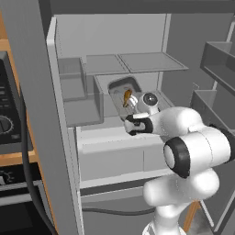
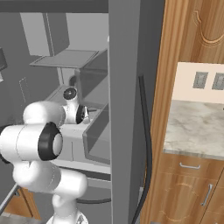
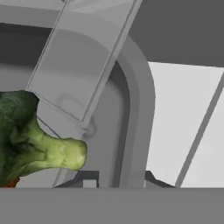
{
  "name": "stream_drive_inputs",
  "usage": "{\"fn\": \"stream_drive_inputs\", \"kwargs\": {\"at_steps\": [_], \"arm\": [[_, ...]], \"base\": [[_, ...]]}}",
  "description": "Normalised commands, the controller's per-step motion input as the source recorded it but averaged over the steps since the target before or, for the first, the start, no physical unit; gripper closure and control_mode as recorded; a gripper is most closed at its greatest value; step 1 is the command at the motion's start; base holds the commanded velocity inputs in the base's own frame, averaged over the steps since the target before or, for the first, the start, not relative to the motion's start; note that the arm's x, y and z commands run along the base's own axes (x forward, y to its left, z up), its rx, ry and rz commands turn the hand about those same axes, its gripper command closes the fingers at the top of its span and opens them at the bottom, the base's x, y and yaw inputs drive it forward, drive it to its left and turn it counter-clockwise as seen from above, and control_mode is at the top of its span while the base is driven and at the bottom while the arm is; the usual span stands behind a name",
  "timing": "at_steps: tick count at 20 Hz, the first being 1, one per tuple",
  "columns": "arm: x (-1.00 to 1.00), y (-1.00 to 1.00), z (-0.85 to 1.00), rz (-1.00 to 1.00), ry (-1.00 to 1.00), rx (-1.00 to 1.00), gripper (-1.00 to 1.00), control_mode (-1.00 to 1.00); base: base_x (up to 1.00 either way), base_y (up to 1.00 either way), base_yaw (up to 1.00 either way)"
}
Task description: Place the tupperware containing the chicken drumstick and broccoli meal in the microwave. Close the microwave door and press the start button to reheat the meal.
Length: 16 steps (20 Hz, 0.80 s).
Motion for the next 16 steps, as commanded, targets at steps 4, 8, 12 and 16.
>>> {"fn": "stream_drive_inputs", "kwargs": {"at_steps": [4,8,12,16], "arm": [[-1.00,-0.12,0.41,-0.12,0.10,0.08,1.00,-1.00],[-1.00,-0.11,0.52,-0.01,0.08,0.11,1.00,-1.00],[-1.00,-0.11,0.68,0.00,0.07,0.09,1.00,-1.00],[-1.00,-0.22,0.60,0.00,0.18,0.05,1.00,-1.00]], "base": [[0.00,0.00,0.00],[0.00,0.00,0.00],[0.00,0.00,0.00],[0.00,0.00,0.00]]}}
